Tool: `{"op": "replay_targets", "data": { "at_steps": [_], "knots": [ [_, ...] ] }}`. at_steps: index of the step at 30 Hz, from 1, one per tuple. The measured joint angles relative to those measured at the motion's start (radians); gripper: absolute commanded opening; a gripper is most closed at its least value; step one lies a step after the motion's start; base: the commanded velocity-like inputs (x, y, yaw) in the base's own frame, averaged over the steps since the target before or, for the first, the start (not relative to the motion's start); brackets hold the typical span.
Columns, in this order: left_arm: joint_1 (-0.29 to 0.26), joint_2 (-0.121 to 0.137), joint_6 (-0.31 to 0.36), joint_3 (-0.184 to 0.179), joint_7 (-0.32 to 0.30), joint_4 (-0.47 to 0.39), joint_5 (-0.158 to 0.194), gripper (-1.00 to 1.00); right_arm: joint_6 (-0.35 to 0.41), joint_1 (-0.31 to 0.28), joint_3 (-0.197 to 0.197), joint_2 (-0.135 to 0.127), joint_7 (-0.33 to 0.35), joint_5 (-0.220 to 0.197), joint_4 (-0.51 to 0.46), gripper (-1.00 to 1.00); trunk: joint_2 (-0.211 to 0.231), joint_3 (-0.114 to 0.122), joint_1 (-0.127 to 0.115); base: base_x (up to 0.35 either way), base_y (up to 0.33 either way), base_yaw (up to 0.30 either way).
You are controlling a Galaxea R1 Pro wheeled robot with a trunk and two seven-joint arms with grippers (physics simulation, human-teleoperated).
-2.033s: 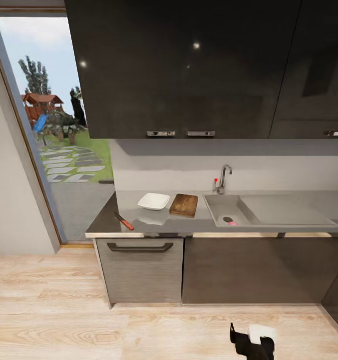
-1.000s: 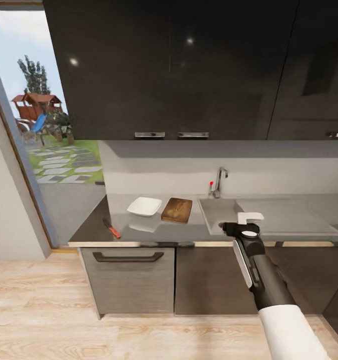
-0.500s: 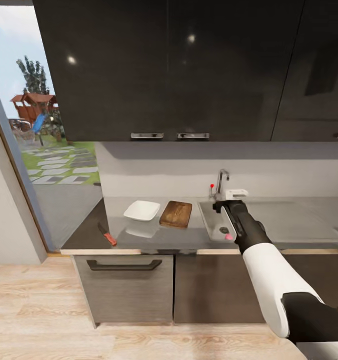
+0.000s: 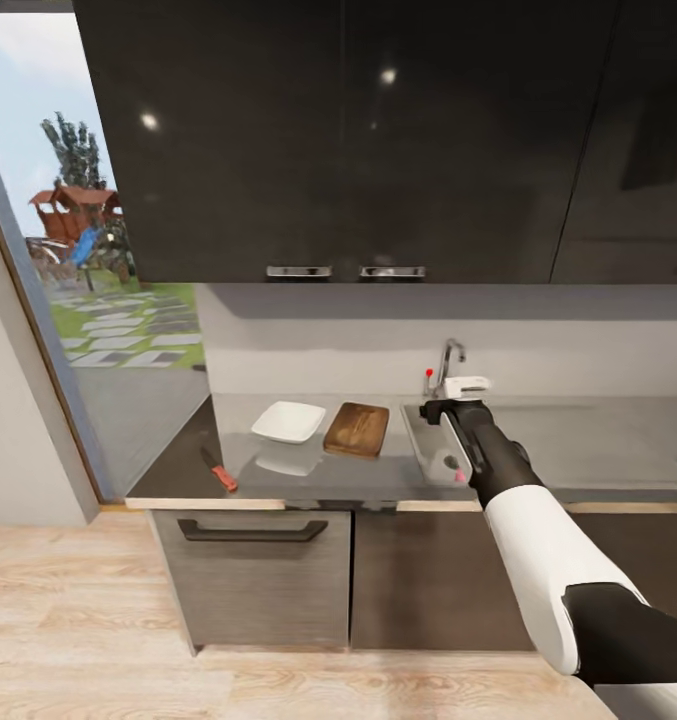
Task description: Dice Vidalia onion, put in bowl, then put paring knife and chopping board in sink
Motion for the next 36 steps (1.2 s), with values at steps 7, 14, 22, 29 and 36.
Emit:
{"op": "replay_targets", "data": {
  "at_steps": [7,14,22,29,36],
  "knots": [
    [0.000,0.002,0.000,0.001,0.000,0.000,0.000,1.00,0.000,0.000,0.001,0.004,0.001,-0.001,0.002,1.00,0.000,-0.002,0.000,0.186,-0.147,0.262],
    [0.000,0.006,-0.001,0.001,0.000,-0.001,0.000,1.00,0.000,0.000,0.001,0.004,0.002,-0.001,0.003,1.00,0.000,-0.006,0.000,0.216,-0.212,0.276],
    [0.000,0.006,0.001,0.001,0.000,-0.001,0.000,1.00,0.000,0.000,0.001,0.005,0.002,-0.001,0.004,1.00,0.000,-0.011,0.000,0.175,-0.186,0.277],
    [0.000,0.006,0.000,0.001,0.000,-0.001,0.000,1.00,0.000,0.000,0.001,-0.001,0.002,-0.001,0.009,1.00,0.000,-0.014,0.000,0.076,-0.072,0.145],
    [0.000,0.006,-0.001,0.001,0.000,-0.001,0.000,1.00,0.001,0.000,-0.002,-0.006,0.028,-0.002,0.039,1.00,0.000,-0.015,0.000,0.230,-0.096,0.010]
  ]
}}
